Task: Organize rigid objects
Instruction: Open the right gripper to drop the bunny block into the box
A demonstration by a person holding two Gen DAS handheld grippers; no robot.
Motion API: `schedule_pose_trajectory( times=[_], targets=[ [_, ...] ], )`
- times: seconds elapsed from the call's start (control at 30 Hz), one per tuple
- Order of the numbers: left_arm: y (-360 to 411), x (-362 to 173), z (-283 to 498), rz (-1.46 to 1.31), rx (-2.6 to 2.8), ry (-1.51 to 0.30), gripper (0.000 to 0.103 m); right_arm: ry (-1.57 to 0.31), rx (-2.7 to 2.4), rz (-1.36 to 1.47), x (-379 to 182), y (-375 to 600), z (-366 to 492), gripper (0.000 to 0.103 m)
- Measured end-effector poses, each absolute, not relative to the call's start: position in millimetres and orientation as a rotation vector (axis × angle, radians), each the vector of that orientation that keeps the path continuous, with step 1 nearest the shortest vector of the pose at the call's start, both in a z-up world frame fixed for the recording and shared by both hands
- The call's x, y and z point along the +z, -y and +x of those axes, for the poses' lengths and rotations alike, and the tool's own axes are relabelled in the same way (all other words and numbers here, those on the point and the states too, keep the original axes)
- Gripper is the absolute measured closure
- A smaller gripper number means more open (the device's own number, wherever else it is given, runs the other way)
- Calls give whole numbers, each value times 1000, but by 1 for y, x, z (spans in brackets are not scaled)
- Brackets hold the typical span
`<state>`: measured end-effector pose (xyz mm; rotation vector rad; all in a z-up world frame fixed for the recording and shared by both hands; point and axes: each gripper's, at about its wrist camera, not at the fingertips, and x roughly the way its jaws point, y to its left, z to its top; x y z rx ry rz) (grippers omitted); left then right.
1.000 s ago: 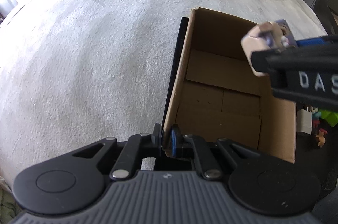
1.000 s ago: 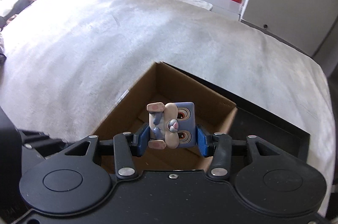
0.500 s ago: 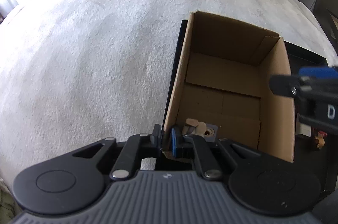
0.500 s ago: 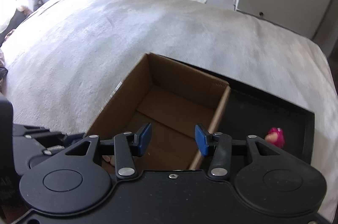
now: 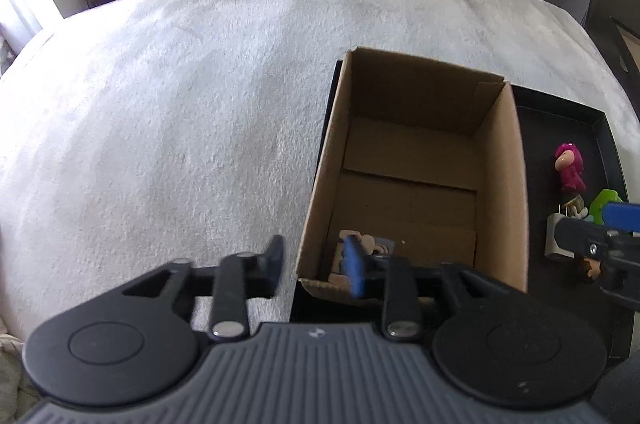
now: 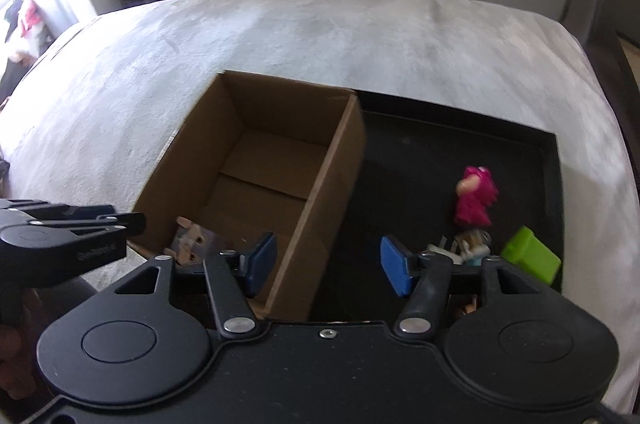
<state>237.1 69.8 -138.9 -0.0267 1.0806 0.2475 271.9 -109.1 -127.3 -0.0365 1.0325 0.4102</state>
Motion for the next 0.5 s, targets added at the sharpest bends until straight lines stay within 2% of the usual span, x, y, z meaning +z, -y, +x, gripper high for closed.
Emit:
schedule_pose_trajectory(
  times=[0.1,0.2,0.5],
  targets=[
    [-60,-133,236,6,244,-1065,48,-1040,394,-13,-131,123,269,44],
    [-51,-128,236,16,244,-1060,41,-1041,383,8,-133,135,265,42],
    [-15,-121,234,73,197,-1046,34,-1041,341,70,-142,174,257,38]
  ],
)
